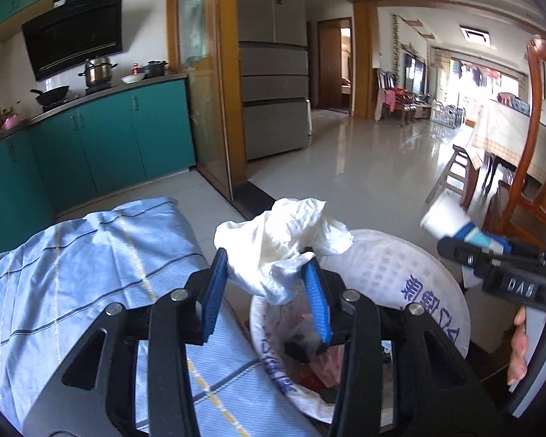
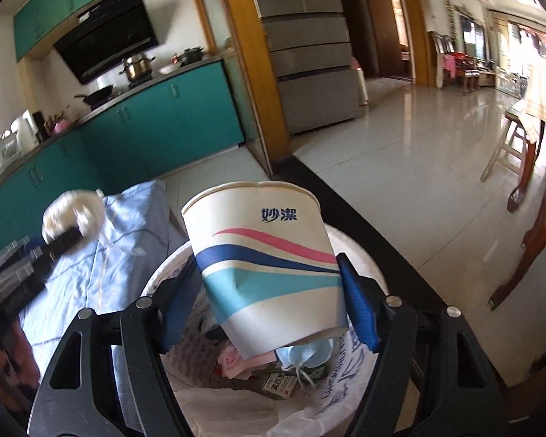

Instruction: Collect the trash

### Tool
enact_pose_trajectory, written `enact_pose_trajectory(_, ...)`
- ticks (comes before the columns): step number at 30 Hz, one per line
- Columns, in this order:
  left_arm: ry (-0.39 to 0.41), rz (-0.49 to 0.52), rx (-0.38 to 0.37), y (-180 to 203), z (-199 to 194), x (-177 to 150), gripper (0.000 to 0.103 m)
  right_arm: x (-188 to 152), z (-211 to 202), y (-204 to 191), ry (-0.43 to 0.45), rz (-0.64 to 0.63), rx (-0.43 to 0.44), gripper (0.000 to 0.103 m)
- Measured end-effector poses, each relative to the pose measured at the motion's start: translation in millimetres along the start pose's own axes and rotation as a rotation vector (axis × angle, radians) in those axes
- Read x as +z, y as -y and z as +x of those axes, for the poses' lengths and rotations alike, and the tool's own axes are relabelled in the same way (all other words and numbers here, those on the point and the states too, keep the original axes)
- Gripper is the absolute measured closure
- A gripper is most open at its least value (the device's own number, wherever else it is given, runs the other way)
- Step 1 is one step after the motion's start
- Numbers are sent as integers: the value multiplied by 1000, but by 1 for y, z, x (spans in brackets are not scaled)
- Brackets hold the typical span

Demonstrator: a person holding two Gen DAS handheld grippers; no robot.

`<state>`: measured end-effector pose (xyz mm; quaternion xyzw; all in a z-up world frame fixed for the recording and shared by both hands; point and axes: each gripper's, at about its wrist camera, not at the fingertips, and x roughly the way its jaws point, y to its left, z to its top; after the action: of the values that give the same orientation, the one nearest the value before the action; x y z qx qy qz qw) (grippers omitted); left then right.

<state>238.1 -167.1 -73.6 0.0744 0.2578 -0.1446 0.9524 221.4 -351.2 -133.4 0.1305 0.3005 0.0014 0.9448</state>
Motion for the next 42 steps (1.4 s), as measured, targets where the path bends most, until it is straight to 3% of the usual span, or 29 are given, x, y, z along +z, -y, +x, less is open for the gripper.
enact_pose_trajectory(9, -71, 43, -84, 33, 24, -17, 54, 0, -2, 2, 3, 2, -5, 31)
enact_pose_trajectory(11, -57, 57, -65, 35, 23, -19, 38, 0, -2, 1, 3, -4, -9, 31)
enact_pose_trajectory(14, -25, 65, -42, 37, 19, -20, 32, 0, 0, 0, -4, -8, -6, 31)
enact_pose_trajectory(27, 32, 2, 32, 11, -3, -10, 24, -3, 6, -7, -33, -43, -21, 29)
enact_pose_trajectory(30, 36, -2, 43, 7, -6, -10, 23, 0, 7, -6, -28, -29, -28, 18)
enact_pose_trajectory(36, 48, -7, 59, 0, -12, -9, 19, 0, 5, -4, -5, -12, -20, 12)
enact_pose_trajectory(40, 37, -20, 95, -10, -34, -10, 18, -2, 6, -5, 6, -13, -22, 12)
enact_pose_trajectory(42, 63, -27, 126, -18, -62, -14, 12, -3, 2, -8, 32, -33, -20, 12)
